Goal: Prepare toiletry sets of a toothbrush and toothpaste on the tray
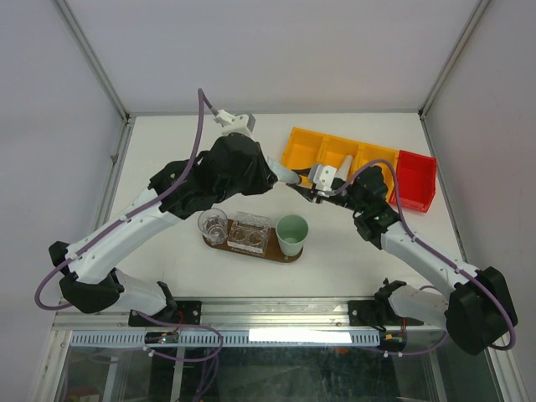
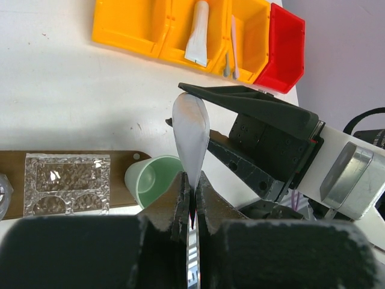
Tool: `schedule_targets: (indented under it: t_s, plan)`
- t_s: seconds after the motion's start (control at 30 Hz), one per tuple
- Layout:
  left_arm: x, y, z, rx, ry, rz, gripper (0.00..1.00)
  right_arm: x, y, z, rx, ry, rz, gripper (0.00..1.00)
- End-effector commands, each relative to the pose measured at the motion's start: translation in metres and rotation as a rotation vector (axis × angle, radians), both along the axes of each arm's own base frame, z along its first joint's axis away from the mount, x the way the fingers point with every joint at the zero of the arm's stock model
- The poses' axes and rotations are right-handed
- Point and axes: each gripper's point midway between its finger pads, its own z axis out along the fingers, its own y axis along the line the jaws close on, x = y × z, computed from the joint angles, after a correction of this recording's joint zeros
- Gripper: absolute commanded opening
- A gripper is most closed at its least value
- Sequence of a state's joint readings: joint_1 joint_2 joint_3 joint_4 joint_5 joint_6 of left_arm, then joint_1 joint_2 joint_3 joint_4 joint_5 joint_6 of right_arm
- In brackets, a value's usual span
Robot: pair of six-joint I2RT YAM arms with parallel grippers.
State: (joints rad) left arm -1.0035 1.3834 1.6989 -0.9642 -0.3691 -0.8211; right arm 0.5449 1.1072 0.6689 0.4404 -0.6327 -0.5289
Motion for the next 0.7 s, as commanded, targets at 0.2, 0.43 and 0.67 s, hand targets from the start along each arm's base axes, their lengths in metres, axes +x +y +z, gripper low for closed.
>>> schedule_targets:
  t_s: [0.2, 0.43, 0.67]
  plan:
    - [0.011, -0.001, 0.062, -0.134, -0.176, -0.034, 0.68, -0.005, 0.002, 0.018, 0.065, 0.005, 0.012, 0.21]
    - [0.008, 0.016, 0.08, -0.108, -0.285, -0.053, 0.98, -0.01, 0.003, 0.028, 0.058, 0.063, 0.034, 0.21]
    - [0.01, 0.024, 0.081, -0.131, -0.301, -0.009, 0.9, -0.015, -0.001, 0.05, 0.094, 0.002, 0.035, 0.21]
